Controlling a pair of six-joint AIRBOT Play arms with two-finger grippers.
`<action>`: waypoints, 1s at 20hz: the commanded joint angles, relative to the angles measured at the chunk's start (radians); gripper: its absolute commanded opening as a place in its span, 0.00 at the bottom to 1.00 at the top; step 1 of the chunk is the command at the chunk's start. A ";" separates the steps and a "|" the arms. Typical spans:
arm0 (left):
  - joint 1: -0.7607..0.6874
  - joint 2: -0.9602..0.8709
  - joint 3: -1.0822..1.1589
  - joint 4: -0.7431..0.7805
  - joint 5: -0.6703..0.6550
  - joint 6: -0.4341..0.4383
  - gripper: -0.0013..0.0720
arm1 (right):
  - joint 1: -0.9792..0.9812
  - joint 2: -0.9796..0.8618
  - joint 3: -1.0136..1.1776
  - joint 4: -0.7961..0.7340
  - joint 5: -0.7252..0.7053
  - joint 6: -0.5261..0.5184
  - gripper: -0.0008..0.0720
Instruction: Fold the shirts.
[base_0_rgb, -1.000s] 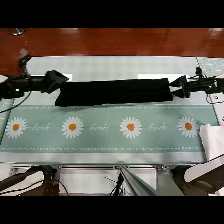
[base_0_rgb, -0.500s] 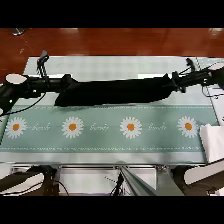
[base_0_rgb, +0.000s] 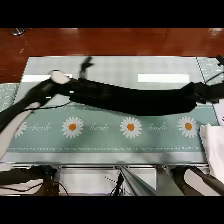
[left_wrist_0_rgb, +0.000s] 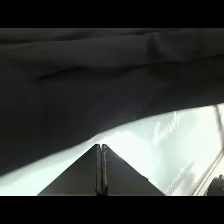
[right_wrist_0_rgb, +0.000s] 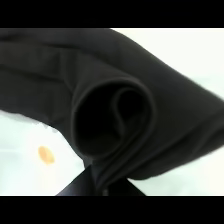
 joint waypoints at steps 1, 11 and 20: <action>-0.177 -0.192 0.232 0.112 0.006 -0.103 0.05 | -0.003 0.260 -0.143 0.018 0.001 0.054 0.05; -0.441 -0.510 0.559 0.046 -0.017 -0.303 0.05 | -0.003 0.394 -0.152 0.111 -0.004 0.089 0.05; -0.167 -0.436 0.612 -0.118 -0.270 -0.186 0.05 | 0.030 0.323 -0.151 0.181 -0.012 0.051 0.05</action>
